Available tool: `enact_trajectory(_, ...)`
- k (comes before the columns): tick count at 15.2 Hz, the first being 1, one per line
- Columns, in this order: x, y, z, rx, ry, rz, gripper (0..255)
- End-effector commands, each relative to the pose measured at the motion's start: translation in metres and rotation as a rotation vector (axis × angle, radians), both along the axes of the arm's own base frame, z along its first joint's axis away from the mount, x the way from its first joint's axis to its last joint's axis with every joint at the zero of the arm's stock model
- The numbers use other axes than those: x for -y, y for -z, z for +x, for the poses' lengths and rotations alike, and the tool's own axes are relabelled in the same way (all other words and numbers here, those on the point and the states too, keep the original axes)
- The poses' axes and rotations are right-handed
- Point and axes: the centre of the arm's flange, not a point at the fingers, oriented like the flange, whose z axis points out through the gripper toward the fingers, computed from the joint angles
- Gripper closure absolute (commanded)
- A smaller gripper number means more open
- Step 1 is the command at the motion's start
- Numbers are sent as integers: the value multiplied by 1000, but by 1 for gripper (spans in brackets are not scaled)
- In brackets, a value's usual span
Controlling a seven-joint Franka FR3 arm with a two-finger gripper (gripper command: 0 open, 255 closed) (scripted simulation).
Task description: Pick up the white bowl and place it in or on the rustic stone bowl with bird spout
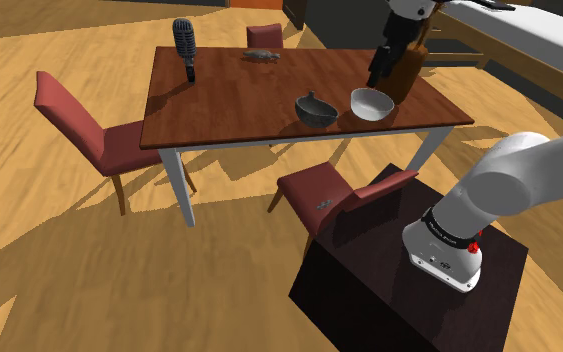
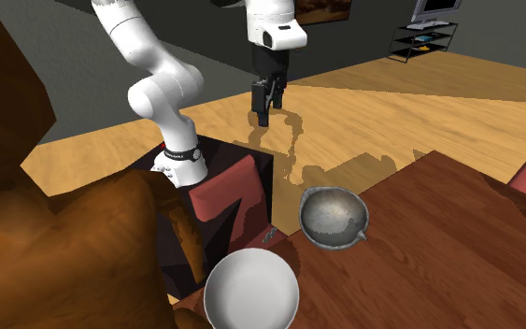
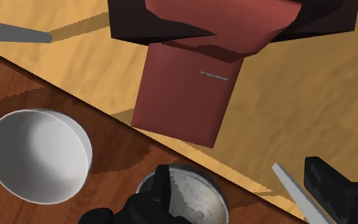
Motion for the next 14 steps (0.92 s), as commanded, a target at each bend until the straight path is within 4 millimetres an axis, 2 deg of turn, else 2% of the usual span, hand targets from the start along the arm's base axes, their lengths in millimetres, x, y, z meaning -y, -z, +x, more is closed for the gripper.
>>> enact_trajectory(1,17,17,6,1,-5,-12,0)
enact_trajectory(14,131,120,58,3,-32,-89,0)
